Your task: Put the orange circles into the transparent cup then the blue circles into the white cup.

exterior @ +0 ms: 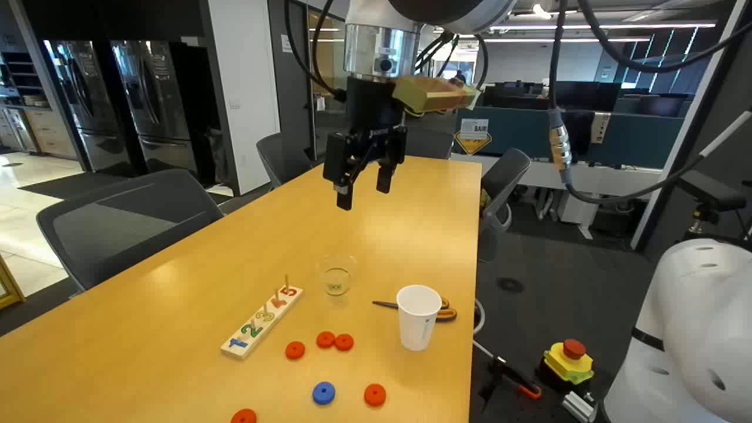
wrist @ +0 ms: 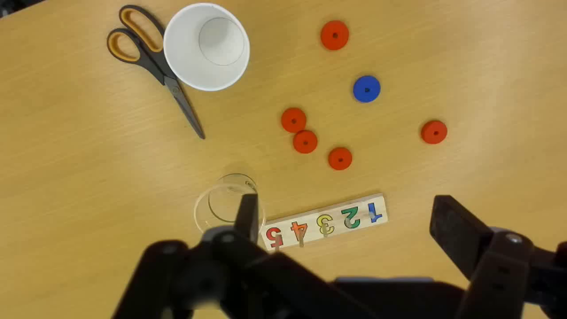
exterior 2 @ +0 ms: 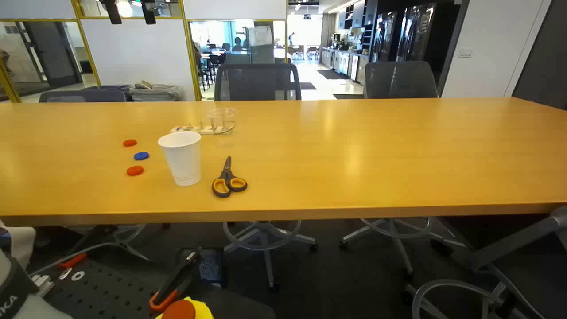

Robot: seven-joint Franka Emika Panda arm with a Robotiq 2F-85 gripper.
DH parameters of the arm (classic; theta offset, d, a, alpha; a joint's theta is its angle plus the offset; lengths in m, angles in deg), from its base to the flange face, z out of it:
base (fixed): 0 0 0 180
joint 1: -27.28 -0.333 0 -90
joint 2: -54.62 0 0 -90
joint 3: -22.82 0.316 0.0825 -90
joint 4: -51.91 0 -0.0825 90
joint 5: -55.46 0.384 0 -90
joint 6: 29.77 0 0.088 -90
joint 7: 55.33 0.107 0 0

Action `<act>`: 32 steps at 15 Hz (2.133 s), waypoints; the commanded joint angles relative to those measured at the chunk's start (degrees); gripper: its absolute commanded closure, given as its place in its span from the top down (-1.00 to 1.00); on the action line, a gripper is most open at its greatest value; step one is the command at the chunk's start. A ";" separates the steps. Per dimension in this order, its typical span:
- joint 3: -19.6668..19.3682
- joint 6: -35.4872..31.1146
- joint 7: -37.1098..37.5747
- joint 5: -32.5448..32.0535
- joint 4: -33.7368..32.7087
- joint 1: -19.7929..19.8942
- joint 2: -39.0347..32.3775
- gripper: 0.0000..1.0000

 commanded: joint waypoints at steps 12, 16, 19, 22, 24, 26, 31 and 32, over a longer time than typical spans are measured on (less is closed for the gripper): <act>0.38 -2.68 -3.35 0.57 1.94 -2.42 -2.20 1.00; 1.39 -7.79 -8.36 2.03 3.10 -6.31 -8.65 1.00; 2.10 -12.66 -11.98 2.08 3.59 -8.33 -14.28 1.00; 1.79 -16.32 -20.10 2.38 3.27 -9.76 -20.01 1.00; 1.71 -18.30 -24.92 3.13 2.72 -10.00 -23.63 1.00; 1.93 -20.57 -28.83 4.35 2.16 -9.80 -27.12 1.00; 3.64 -25.10 -32.19 5.18 0.57 -9.42 -33.38 1.00; 4.16 -26.50 -31.79 4.96 0.67 -9.50 -34.12 1.00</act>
